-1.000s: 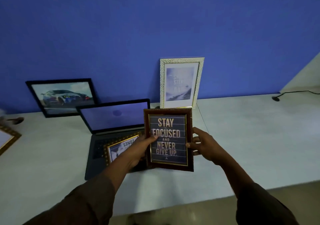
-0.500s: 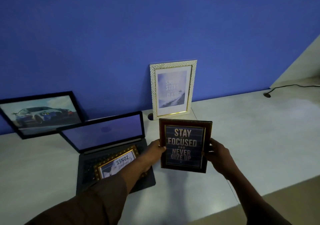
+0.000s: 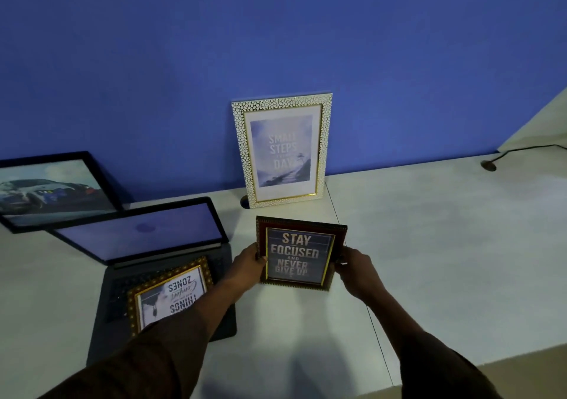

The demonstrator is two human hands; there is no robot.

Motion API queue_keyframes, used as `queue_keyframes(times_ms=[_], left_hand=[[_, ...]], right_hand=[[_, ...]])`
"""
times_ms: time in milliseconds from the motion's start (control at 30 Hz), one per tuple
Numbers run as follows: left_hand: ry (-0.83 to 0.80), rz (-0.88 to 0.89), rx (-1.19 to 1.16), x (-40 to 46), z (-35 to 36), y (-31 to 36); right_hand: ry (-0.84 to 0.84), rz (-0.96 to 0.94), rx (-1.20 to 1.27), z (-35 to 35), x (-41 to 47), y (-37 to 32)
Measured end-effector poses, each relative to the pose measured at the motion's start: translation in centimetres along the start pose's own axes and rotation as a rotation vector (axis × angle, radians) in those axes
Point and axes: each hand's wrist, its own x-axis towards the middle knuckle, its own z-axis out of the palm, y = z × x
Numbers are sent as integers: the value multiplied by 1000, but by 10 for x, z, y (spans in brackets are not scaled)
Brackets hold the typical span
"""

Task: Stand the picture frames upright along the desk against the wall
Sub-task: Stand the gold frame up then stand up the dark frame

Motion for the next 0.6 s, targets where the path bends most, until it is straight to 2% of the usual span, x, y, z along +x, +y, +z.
queue_keyframes(times_ms=[133, 233, 400, 600], left_hand=[[44, -28, -27, 3, 6, 5], [19, -57, -59, 15, 4, 5], [-37, -211, -205, 24, -1, 18], [-127, -213, -300, 44, -1, 9]], right_hand=[[-59, -8, 44, -7, 23, 7], [-105, -27, 41, -10, 37, 9], [-215, -24, 70, -17, 52, 13], [-376, -14, 65, -26, 68, 17]])
